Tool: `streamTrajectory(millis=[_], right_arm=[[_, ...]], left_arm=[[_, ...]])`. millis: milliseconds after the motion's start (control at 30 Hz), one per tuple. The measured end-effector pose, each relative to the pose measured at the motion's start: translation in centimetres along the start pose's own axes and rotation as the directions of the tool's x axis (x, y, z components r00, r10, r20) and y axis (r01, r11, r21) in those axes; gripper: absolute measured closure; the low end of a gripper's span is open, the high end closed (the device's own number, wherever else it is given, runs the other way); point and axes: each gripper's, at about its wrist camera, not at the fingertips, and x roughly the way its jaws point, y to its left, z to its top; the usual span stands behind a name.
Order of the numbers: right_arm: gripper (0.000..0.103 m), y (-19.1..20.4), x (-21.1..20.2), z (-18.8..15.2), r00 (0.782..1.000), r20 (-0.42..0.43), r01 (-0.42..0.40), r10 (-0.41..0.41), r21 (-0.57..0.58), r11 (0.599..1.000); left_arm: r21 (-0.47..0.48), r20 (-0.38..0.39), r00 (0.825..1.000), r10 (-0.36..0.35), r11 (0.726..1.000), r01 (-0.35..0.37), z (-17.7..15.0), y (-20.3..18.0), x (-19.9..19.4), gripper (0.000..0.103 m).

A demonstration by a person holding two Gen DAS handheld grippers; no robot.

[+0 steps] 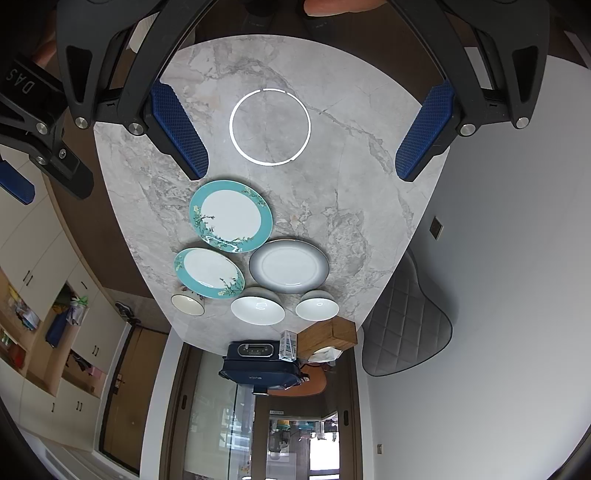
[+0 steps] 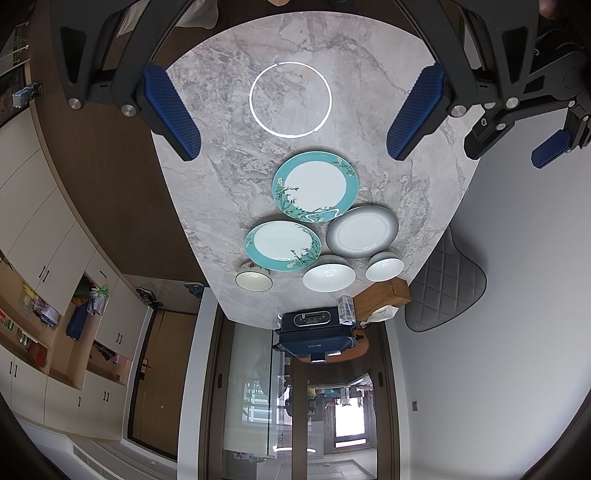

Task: Organize plates and bowls

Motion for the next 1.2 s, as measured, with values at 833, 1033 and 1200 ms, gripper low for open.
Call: streamTrajectory(millis=[833, 1033, 1200], right_arm=[[0.000, 0.00, 0.29, 0.02, 1.000, -0.001, 0.001, -0.001, 0.000, 1.000], [0.000, 0.03, 0.39, 0.04, 1.000, -0.001, 0.000, 0.000, 0.000, 1.000], [0.000, 0.06, 0.54, 0.07, 1.000, -0.003, 0.000, 0.000, 0.000, 1.000]], left_arm=[[0.001, -0.004, 1.000, -0.002, 1.000, 0.002, 0.07, -0.13, 0.07, 0.000], [0.001, -0.004, 1.000, -0.002, 1.000, 0.002, 0.08, -0.14, 0.07, 0.000], [0.002, -0.005, 1.000, -0.002, 1.000, 0.002, 0.08, -0.17, 0.08, 0.000]])
